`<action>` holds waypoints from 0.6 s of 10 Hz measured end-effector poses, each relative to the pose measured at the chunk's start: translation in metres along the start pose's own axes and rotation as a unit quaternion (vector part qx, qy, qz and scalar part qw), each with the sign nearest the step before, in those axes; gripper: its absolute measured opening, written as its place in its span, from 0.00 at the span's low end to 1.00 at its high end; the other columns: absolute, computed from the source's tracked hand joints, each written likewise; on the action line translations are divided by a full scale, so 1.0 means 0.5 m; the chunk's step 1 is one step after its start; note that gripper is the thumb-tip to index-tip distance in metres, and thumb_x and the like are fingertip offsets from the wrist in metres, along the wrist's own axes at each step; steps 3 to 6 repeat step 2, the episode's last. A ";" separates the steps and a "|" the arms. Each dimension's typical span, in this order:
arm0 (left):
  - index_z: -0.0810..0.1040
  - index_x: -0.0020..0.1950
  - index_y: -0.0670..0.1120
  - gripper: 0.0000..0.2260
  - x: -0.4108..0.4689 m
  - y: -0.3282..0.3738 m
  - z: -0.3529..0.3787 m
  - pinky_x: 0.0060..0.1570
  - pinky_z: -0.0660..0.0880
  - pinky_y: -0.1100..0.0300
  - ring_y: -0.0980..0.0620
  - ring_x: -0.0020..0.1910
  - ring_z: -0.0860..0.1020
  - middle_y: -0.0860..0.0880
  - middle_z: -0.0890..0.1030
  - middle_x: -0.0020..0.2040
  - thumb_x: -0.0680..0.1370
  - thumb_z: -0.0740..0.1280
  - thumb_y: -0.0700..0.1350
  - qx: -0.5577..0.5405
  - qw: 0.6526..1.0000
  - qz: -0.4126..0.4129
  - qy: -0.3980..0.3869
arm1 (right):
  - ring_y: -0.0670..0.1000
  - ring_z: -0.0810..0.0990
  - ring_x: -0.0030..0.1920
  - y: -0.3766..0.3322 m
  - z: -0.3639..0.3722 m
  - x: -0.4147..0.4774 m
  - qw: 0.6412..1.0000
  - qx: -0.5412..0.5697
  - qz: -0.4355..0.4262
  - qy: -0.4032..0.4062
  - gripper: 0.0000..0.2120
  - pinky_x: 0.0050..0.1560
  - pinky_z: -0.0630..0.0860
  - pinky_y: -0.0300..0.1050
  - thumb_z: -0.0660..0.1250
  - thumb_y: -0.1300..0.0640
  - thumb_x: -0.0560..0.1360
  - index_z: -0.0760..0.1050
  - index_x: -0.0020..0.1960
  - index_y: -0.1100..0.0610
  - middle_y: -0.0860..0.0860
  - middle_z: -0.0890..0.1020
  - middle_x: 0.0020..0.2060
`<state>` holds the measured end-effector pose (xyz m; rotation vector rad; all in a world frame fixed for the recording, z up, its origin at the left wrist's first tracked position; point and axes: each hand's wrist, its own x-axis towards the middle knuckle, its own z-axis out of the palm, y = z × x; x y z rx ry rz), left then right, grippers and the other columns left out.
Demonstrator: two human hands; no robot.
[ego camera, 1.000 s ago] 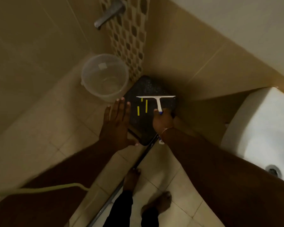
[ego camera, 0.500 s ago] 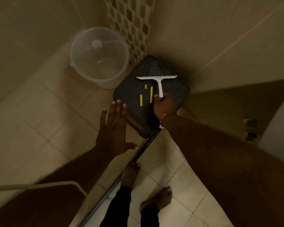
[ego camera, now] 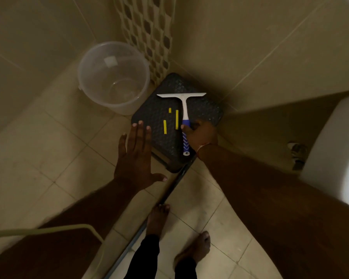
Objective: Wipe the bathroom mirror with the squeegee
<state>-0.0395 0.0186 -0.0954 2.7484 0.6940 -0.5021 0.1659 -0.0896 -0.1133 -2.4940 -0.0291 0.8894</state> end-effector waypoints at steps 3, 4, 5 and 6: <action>0.42 0.93 0.40 0.82 -0.029 0.050 -0.030 0.87 0.52 0.32 0.36 0.94 0.45 0.37 0.43 0.94 0.57 0.74 0.86 0.022 0.997 0.020 0.071 | 0.60 0.76 0.76 0.062 -0.081 -0.084 0.996 -0.075 -0.050 0.014 0.35 0.76 0.74 0.56 0.76 0.41 0.79 0.74 0.79 0.59 0.59 0.79 0.75; 0.42 0.93 0.40 0.82 -0.029 0.050 -0.030 0.87 0.52 0.32 0.36 0.94 0.45 0.37 0.43 0.94 0.57 0.74 0.86 0.022 0.997 0.020 0.071 | 0.60 0.76 0.76 0.062 -0.081 -0.084 0.996 -0.075 -0.050 0.014 0.35 0.76 0.74 0.56 0.76 0.41 0.79 0.74 0.79 0.59 0.59 0.79 0.75; 0.42 0.93 0.40 0.82 -0.029 0.050 -0.030 0.87 0.52 0.32 0.36 0.94 0.45 0.37 0.43 0.94 0.57 0.74 0.86 0.022 0.997 0.020 0.071 | 0.60 0.76 0.76 0.062 -0.081 -0.084 0.996 -0.075 -0.050 0.014 0.35 0.76 0.74 0.56 0.76 0.41 0.79 0.74 0.79 0.59 0.59 0.79 0.75; 0.42 0.93 0.40 0.82 -0.029 0.050 -0.030 0.87 0.52 0.32 0.36 0.94 0.45 0.37 0.43 0.94 0.57 0.74 0.86 0.022 0.997 0.020 0.071 | 0.60 0.76 0.76 0.062 -0.081 -0.084 0.996 -0.075 -0.050 0.014 0.35 0.76 0.74 0.56 0.76 0.41 0.79 0.74 0.79 0.59 0.59 0.79 0.75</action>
